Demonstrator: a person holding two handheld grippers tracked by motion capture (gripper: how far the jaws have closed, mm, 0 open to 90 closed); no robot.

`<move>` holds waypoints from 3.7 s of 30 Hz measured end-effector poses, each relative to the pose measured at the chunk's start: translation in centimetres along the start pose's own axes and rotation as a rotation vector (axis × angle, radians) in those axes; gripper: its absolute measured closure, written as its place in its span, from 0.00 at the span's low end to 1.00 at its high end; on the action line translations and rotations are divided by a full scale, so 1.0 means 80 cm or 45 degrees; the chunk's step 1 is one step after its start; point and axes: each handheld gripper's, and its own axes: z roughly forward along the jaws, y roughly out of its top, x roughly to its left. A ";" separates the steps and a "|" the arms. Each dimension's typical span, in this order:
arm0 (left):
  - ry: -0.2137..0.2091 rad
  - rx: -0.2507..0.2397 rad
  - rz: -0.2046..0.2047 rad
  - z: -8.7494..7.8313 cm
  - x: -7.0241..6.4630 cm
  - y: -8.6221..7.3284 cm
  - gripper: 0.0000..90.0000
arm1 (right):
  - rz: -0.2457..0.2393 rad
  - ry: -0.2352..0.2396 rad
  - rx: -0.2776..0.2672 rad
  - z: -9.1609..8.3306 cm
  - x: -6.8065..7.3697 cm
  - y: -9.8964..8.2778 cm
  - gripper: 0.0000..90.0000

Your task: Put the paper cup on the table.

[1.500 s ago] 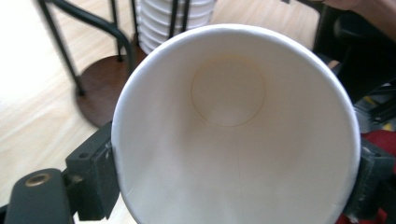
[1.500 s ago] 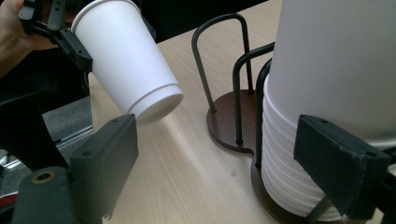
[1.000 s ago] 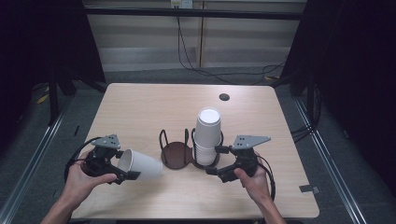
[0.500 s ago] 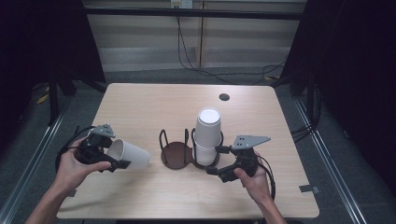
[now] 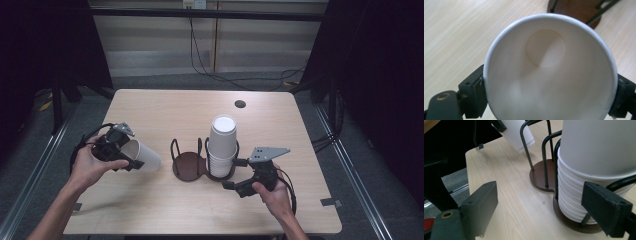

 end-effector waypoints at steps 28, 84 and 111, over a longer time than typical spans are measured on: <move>0.074 0.291 0.070 0.052 -0.003 0.080 0.13 | 0.007 0.021 0.004 0.000 -0.003 -0.001 0.16; -0.001 0.128 0.081 0.088 0.006 0.049 0.06 | 0.035 0.038 0.053 0.004 -0.006 -0.006 0.16; -0.034 -0.169 -0.007 0.054 0.002 -0.035 0.21 | 0.046 0.029 0.058 0.005 -0.008 -0.008 0.16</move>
